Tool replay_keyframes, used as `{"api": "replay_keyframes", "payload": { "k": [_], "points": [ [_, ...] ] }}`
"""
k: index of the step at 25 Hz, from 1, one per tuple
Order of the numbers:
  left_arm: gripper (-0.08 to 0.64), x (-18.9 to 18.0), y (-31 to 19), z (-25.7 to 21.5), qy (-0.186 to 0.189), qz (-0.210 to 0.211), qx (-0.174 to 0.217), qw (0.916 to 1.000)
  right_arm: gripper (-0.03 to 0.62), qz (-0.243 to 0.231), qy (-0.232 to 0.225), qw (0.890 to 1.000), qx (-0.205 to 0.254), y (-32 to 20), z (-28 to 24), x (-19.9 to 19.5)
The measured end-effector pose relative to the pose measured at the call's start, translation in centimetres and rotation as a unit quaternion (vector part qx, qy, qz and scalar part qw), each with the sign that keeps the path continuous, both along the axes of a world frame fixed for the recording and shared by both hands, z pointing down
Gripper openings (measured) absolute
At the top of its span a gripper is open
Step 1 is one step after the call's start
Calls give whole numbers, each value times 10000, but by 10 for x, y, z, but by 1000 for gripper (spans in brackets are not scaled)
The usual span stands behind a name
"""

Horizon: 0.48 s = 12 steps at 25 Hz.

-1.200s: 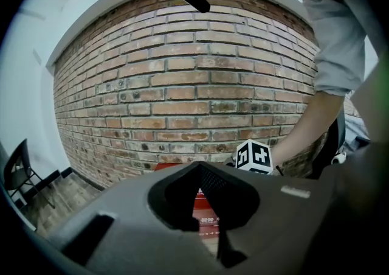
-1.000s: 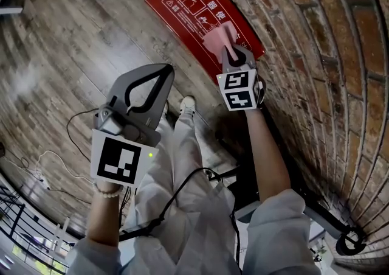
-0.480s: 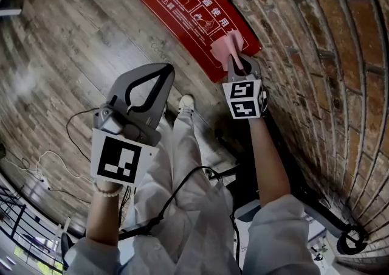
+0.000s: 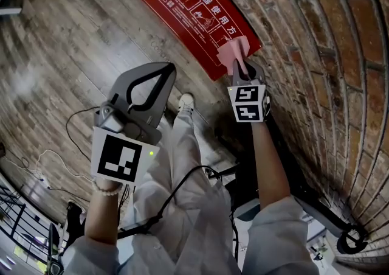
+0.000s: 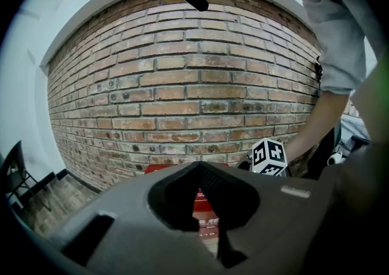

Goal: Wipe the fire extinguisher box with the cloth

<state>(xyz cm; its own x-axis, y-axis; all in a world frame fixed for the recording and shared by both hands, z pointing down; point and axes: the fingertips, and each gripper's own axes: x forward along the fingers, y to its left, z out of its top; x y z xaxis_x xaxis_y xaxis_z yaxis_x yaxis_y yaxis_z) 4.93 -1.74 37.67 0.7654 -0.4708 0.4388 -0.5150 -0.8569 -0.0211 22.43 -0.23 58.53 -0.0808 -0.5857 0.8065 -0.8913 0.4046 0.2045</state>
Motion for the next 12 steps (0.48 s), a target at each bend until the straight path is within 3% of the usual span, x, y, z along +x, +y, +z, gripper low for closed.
{"api": "replay_keyframes", "payload": {
  "k": [7, 12],
  "points": [
    [-3, -6, 0, -1, 3, -18, 22, 10000, 17, 63, -83, 9999, 38, 1, -4, -2],
    [-3, -21, -1, 2, -17, -175, -26, 9998, 17, -26, -330, 9990, 313, -10, -30, -23]
  ]
}}
